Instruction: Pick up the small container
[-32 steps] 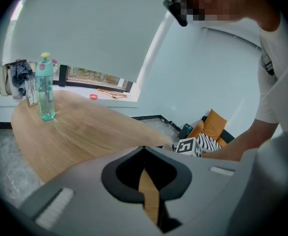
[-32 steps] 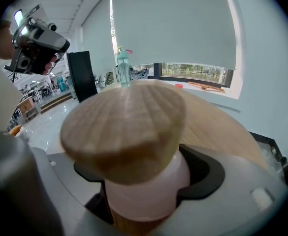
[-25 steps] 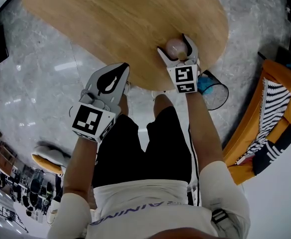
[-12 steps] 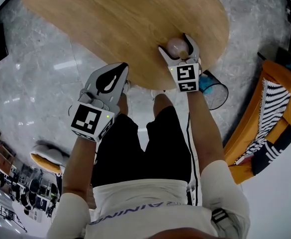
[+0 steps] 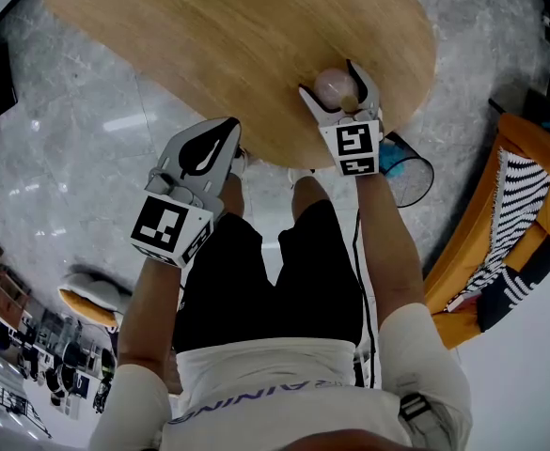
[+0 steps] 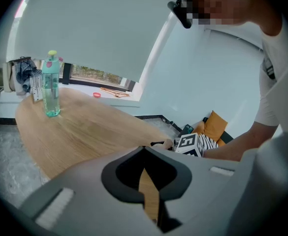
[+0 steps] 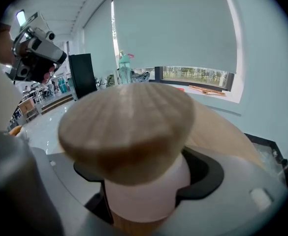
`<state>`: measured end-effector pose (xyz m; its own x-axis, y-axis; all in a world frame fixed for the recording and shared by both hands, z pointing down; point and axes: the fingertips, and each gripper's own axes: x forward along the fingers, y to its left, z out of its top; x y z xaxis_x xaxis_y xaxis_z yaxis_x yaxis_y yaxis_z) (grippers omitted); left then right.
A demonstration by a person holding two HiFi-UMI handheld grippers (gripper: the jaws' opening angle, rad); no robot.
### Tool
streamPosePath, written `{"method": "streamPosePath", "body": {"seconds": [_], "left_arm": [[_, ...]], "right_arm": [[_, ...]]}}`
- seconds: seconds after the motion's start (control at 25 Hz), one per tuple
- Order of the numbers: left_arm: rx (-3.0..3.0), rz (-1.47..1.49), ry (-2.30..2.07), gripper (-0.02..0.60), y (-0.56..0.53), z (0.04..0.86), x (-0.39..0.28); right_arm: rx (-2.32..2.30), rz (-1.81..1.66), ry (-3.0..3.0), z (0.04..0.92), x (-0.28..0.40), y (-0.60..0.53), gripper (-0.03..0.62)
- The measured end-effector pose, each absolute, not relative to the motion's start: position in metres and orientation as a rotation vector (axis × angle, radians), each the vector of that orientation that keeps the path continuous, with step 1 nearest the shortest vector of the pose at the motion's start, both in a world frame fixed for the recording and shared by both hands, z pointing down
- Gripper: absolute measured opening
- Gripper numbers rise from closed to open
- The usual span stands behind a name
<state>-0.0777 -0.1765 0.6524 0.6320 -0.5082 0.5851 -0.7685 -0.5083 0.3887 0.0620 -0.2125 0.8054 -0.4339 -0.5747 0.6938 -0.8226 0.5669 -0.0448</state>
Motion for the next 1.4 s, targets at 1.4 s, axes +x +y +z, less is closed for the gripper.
{"method": "streamPosePath", "body": {"seconds": [1.4], "left_arm": [[2.494,0.250,-1.151,0.002,-0.203,0.343,-0.076]], "right_arm": [[1.386,0.389,-2.425,0.362,0.074,-0.235,0.433]]}}
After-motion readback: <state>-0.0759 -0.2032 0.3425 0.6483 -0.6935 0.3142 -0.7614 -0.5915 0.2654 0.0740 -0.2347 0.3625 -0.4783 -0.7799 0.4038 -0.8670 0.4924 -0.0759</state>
